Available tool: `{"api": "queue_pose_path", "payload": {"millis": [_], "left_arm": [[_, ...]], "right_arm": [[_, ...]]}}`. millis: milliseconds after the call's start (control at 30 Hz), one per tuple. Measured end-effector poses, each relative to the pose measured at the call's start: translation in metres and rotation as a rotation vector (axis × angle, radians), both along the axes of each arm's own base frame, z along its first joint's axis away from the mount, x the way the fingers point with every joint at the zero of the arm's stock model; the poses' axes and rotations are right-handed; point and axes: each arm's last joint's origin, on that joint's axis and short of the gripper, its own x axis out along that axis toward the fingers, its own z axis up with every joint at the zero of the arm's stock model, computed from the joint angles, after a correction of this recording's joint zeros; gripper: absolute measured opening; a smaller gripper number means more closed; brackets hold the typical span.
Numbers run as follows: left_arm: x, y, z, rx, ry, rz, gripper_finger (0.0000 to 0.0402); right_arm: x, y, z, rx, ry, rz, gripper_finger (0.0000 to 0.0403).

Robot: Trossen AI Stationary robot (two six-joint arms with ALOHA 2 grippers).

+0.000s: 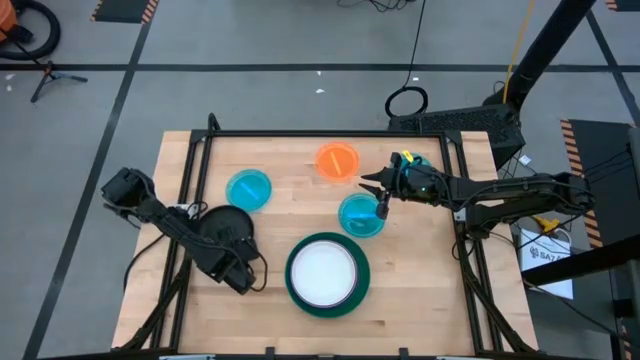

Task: Stack plastic plates
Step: Stack the black plate on top of the white plate

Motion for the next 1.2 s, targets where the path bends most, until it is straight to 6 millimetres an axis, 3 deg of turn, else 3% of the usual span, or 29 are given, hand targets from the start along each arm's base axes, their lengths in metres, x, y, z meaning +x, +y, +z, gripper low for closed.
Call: {"api": "queue_pose_path", "payload": {"millis": [233, 500, 667, 767, 967, 1200], "left_arm": [[0.005, -0.008, 0.009, -0.087, 0.042, -0.051, 0.0015], [0.019, -0.031, 0.071, -0.132, 0.105, -0.226, 0.0013], [0.042, -0.039, 0.122, -0.127, -0.06, -0.329, 0.0012], [0.055, -0.042, 0.142, -0.102, -0.202, -0.376, 0.0012], [0.084, -0.053, 0.139, -0.079, -0.407, -0.565, 0.0012], [0.107, -0.059, 0.118, -0.209, -0.378, -0.684, 0.0027]], "right_arm": [[0.0, 0.0, 0.001, 0.013, -0.013, -0.004, 0.0093], [0.001, 0.0, 0.001, 0.02, -0.024, -0.007, 0.0093], [0.0, 0.0, 0.001, 0.022, -0.023, -0.007, 0.0093], [0.001, 0.0, 0.001, 0.021, -0.024, -0.007, 0.0093], [0.001, 0.0, 0.001, 0.022, -0.024, -0.007, 0.0093], [0.001, 0.0, 0.001, 0.022, -0.024, -0.004, 0.0093]]}}
